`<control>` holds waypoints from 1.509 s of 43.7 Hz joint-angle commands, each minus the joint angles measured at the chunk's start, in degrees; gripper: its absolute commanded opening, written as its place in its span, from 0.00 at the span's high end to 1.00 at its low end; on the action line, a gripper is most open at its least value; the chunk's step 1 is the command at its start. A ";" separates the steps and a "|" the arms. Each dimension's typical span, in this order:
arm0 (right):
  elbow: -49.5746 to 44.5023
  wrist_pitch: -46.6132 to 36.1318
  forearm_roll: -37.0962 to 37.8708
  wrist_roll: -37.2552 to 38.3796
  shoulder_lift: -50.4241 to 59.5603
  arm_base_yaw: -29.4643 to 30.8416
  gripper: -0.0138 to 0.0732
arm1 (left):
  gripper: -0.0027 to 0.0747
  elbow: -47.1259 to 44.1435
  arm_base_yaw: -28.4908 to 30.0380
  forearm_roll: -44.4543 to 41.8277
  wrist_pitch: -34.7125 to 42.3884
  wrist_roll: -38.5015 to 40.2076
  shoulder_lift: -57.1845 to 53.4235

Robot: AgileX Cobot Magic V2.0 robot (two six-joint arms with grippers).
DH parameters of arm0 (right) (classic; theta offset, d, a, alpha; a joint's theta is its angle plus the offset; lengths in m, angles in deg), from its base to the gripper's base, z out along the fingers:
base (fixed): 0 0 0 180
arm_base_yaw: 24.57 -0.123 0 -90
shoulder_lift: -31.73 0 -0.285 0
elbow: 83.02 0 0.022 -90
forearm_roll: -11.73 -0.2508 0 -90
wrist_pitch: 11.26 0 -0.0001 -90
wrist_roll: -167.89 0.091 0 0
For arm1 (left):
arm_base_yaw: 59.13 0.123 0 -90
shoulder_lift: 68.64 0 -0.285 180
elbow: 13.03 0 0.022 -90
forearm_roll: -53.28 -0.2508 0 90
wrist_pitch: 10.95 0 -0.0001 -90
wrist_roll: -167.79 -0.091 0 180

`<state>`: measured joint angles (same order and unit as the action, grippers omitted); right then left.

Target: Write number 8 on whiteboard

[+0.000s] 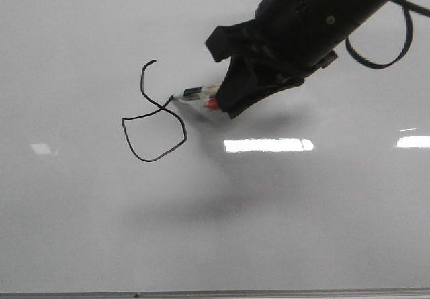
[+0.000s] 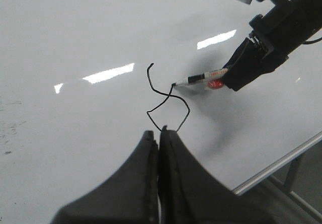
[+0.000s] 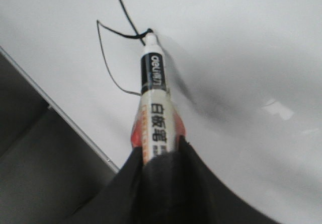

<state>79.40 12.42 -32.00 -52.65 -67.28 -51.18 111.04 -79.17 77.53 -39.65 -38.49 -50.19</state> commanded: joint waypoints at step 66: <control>12.06 13.00 34.38 -10.26 9.83 -30.67 0.91 | 0.55 16.26 -16.70 0.73 -8.21 -30.47 33.87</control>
<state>89.46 28.23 3.06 -62.50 -59.85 -80.97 125.32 -94.41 77.67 -52.20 -69.89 -17.22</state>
